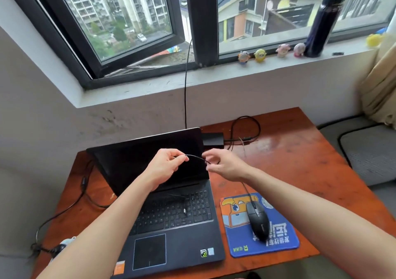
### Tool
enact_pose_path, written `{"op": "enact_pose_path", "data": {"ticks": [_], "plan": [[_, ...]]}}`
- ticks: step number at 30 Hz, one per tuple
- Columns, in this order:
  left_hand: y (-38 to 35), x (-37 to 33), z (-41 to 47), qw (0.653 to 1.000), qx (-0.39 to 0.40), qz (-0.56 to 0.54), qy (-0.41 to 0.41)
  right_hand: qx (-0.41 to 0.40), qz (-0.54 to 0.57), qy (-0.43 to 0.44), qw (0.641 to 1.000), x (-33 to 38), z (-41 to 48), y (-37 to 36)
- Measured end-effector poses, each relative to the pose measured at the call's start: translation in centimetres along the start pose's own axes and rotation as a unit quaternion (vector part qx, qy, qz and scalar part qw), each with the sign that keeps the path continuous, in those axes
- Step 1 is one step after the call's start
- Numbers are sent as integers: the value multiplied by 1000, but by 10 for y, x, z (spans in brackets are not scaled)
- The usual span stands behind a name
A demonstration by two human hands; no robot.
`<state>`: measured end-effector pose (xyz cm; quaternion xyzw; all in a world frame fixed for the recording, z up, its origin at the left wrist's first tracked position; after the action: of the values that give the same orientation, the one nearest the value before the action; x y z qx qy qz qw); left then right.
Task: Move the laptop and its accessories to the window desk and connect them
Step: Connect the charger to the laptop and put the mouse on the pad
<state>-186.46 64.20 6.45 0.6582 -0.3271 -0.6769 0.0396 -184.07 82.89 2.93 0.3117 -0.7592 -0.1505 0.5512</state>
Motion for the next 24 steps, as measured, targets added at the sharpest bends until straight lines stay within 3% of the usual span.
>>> {"op": "enact_pose_path", "data": {"ticks": [2, 4, 8, 11, 15, 18, 21, 24], "plan": [[5, -4, 1, 1000, -5, -10, -5, 18, 104, -9, 994, -2, 2, -3], [15, -2, -1, 1000, -10, -26, 4, -68, 149, -27, 986, -13, 6, 20], [37, 19, -12, 998, -34, -52, 25, -301, 13, -125, 945, -45, 10, 97], [46, 36, -21, 997, -42, -57, 43, -375, -27, -197, 905, -65, 7, 137], [40, 30, -19, 999, -13, -27, 38, -336, -105, -215, 911, -61, 11, 131], [27, 8, -11, 1000, 13, -9, 3, -308, -191, -117, 925, -27, 11, 99], [20, -14, -3, 998, 44, -15, -29, -206, -202, -6, 957, 11, 11, 54], [19, -33, 8, 996, 60, -44, -58, -74, -115, -1, 991, 19, 14, 17]]}}
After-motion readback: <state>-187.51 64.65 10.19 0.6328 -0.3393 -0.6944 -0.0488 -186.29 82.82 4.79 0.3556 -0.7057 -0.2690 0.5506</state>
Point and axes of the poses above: each hand's wrist, its own z-axis towards the middle knuckle, its own y-axis out of the back of the hand, x = y × z, the point moved 6 cm from there along z, towards the middle knuckle, and after that the axes turned 11 degrees about -y, right-handed, at the moved point
